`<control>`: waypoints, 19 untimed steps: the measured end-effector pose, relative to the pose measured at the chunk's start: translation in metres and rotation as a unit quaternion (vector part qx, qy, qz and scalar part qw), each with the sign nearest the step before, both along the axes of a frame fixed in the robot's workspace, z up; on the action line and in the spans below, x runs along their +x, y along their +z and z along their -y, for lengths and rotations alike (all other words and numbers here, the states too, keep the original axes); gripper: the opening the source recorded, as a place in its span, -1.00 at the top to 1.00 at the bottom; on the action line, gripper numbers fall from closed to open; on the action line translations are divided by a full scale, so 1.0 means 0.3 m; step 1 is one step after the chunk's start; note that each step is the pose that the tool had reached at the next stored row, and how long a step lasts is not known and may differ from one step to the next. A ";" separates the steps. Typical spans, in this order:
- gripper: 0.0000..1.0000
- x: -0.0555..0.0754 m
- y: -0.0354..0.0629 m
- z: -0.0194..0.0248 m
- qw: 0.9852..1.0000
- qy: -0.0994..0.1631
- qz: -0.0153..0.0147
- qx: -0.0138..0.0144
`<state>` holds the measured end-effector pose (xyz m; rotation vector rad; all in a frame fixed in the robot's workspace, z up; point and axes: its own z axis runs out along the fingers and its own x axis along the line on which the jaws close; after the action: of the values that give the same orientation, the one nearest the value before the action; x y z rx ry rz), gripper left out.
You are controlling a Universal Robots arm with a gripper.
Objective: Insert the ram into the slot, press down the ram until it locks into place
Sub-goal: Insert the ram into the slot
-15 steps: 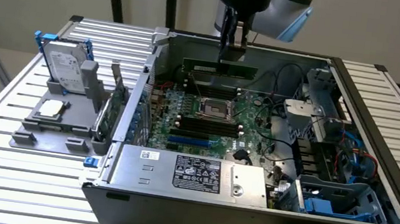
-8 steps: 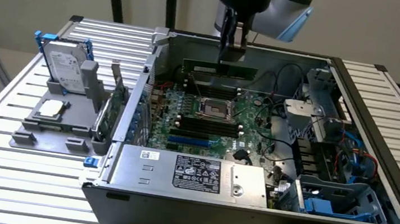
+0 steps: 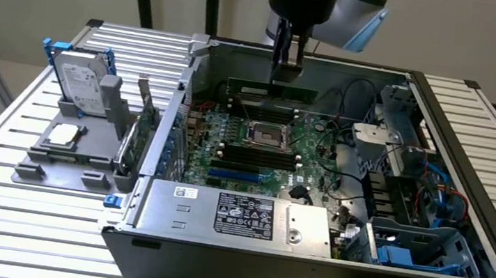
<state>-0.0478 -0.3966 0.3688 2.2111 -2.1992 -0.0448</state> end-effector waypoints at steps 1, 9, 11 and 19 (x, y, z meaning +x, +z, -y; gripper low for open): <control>0.73 0.002 -0.006 -0.004 1.000 0.000 0.000 0.000; 0.73 0.017 -0.055 -0.013 1.000 -0.010 0.000 0.000; 0.73 0.019 -0.067 -0.013 1.000 -0.015 0.000 0.000; 0.73 0.025 -0.115 -0.013 0.999 -0.036 0.000 0.000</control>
<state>-0.0402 -0.3928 0.3342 2.1313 -2.2779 -0.0460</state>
